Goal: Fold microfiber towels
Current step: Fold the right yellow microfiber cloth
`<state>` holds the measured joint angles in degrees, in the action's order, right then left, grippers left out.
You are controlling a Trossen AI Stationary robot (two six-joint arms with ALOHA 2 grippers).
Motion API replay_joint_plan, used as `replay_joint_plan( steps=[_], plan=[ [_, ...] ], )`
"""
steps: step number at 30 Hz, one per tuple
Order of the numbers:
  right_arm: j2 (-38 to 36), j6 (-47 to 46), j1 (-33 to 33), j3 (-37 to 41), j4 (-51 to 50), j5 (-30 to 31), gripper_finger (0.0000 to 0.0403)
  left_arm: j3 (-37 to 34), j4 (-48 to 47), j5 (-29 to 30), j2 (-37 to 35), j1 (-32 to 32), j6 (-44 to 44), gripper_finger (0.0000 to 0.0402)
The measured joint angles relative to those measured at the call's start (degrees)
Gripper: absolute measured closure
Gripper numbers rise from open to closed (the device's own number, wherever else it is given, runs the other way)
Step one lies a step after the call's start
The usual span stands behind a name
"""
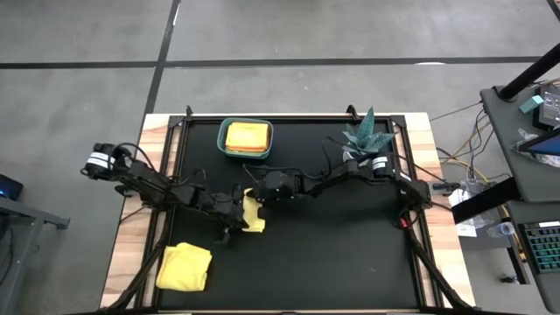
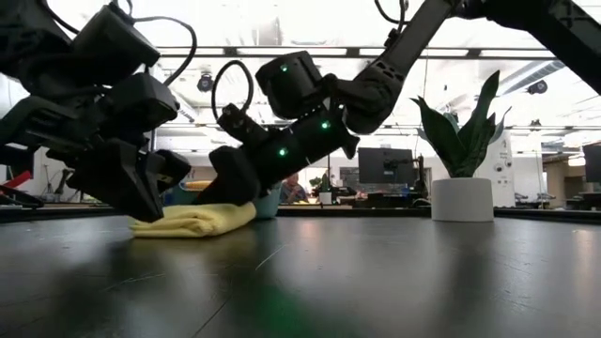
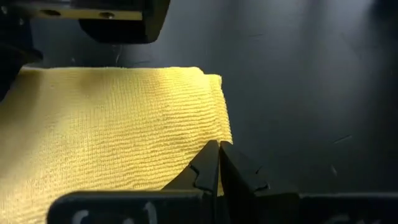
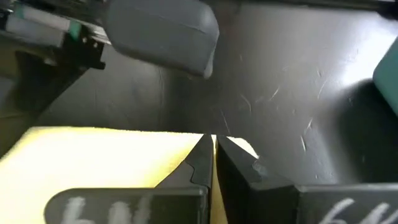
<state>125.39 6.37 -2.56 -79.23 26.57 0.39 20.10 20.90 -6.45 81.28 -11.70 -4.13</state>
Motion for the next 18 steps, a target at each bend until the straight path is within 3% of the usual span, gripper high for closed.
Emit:
replay_joint_plan(
  steps=[12, 18],
  plan=[
    [1.9, -0.1, -0.2, 0.5, -0.3, 1.0, 0.0391, -1.0, 1.1, -0.6, 1.0, 0.0, -2.7, 0.04],
    [-0.6, 0.7, -0.1, 0.6, -2.6, 1.2, 0.0391, -1.1, 0.3, -0.8, 0.1, 0.0, -3.0, 0.04]
  ],
)
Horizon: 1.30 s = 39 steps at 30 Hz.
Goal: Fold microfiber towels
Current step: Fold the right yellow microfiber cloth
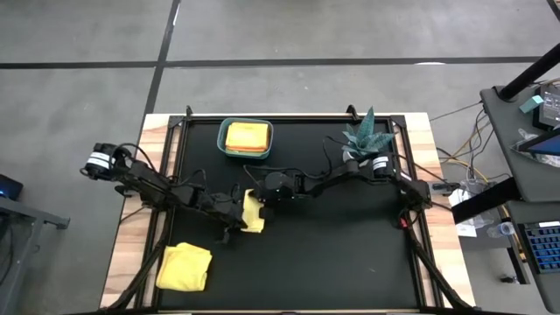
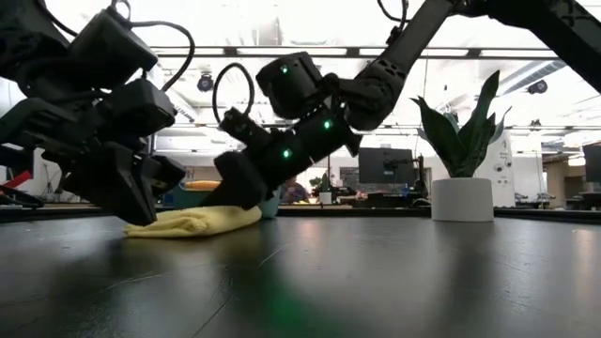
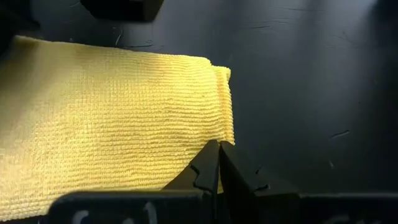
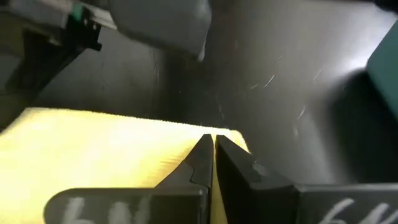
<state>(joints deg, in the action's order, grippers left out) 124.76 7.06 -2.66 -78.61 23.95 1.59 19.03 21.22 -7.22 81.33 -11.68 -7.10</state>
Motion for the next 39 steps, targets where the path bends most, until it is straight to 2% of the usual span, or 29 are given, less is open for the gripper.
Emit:
replay_joint_plan(
  steps=[9, 19, 31, 39],
  plan=[
    [-3.5, 0.5, 1.2, 0.0, -2.2, 0.1, 0.0391, -0.1, -1.8, -0.2, -2.8, 0.0, 0.2, 0.04],
    [-3.9, -2.3, 6.2, 0.1, -2.4, -0.5, 0.0391, 0.1, -0.2, -0.1, -4.5, 0.0, 0.3, 0.04],
    [3.2, -7.5, 7.6, 0.4, 4.6, 0.5, 0.0391, 0.1, 6.9, -0.3, 3.1, 0.0, -1.1, 0.04],
    [2.7, -7.5, 7.6, 0.3, 4.2, 0.0, 0.0391, 0.1, 11.3, -3.9, 7.0, 0.1, -3.0, 0.04]
  ],
)
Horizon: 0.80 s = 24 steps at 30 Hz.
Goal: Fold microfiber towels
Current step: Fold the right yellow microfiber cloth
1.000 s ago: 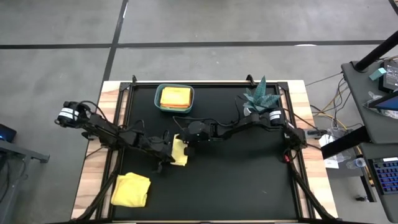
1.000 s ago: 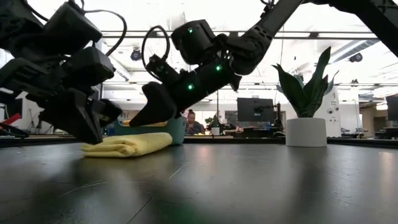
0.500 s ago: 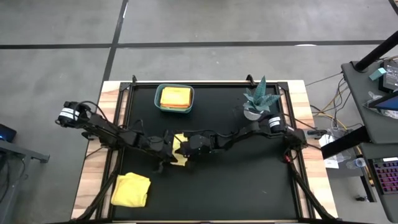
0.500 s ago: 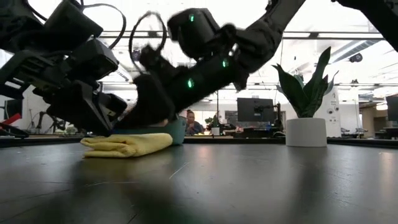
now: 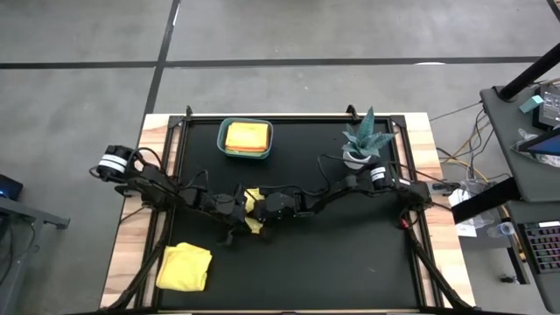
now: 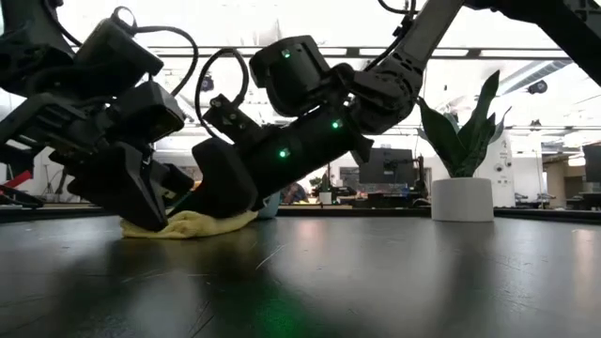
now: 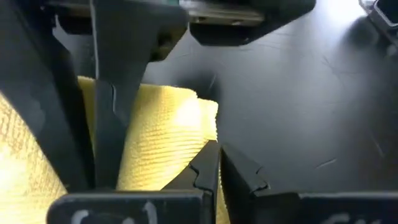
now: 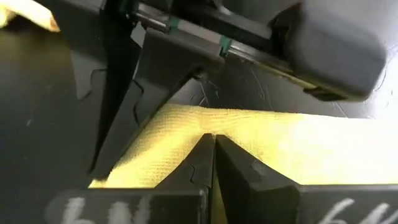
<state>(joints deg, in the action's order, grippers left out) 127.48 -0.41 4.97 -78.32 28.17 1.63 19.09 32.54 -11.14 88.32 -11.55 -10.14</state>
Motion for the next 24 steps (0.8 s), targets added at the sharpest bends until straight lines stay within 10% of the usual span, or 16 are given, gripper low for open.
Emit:
replay_joint_plan(
  steps=[24],
  plan=[
    [-1.2, 4.6, -4.5, 0.1, 0.3, 6.1, 0.0391, -0.1, -0.4, -4.9, -1.5, 1.1, -1.4, 0.04]
  ],
)
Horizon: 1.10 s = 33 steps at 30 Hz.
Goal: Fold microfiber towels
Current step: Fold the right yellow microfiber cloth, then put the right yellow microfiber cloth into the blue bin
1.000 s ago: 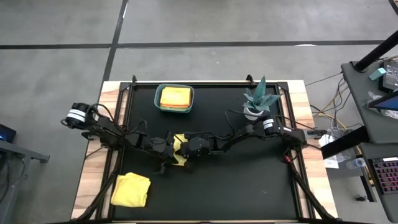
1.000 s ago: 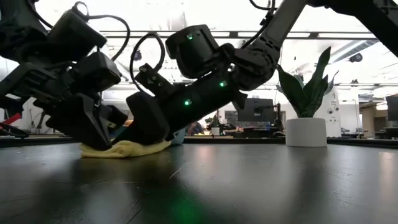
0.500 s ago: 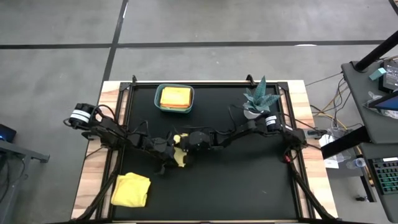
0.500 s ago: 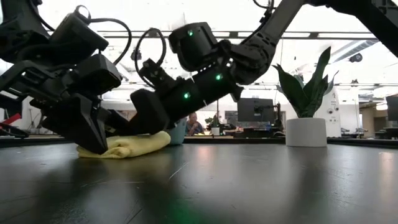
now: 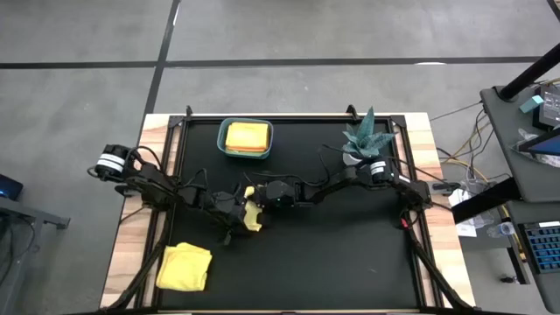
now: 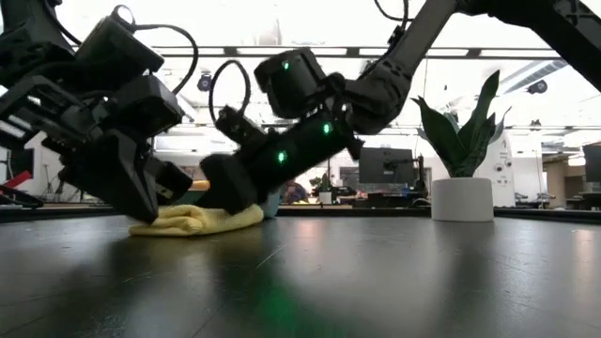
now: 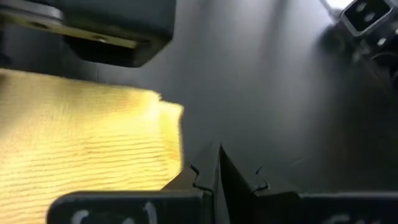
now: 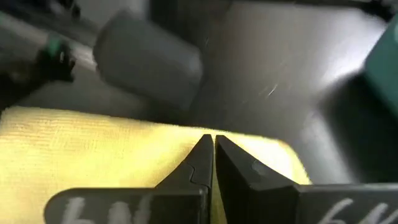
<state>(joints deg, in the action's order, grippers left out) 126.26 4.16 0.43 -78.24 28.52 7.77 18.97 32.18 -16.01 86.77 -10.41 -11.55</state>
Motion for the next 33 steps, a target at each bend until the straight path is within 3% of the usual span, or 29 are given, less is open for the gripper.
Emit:
replay_joint_plan(
  steps=[8, 15, 19, 26, 30, 33],
  plan=[
    [-8.5, 0.9, 0.0, -0.1, -10.8, 0.0, 0.0391, 0.0, -4.8, 0.0, -6.1, 0.1, 0.2, 0.04],
    [-17.3, -17.6, -0.8, -0.1, -27.3, -0.6, 0.039, 0.1, -11.3, 1.7, -13.5, 0.3, -1.9, 0.04],
    [-18.8, -25.3, -1.1, -0.1, -32.8, -5.2, 0.038, 0.1, -12.8, 5.3, -16.9, 1.5, -4.3, 0.04],
    [-18.4, -36.9, -0.9, 0.8, -35.1, -8.3, 0.0309, 0.1, -19.3, 10.5, -19.0, 4.3, -4.6, 0.04],
    [-18.0, -44.0, -0.8, 2.8, -35.0, -8.2, 0.0253, -0.1, -19.9, 11.9, -16.2, 4.7, -4.6, 0.0395],
    [-17.5, -47.9, -0.4, 3.8, -35.2, -8.1, 0.0211, -0.1, -18.7, 11.9, -14.0, 4.7, -4.5, 0.0371]
  ],
)
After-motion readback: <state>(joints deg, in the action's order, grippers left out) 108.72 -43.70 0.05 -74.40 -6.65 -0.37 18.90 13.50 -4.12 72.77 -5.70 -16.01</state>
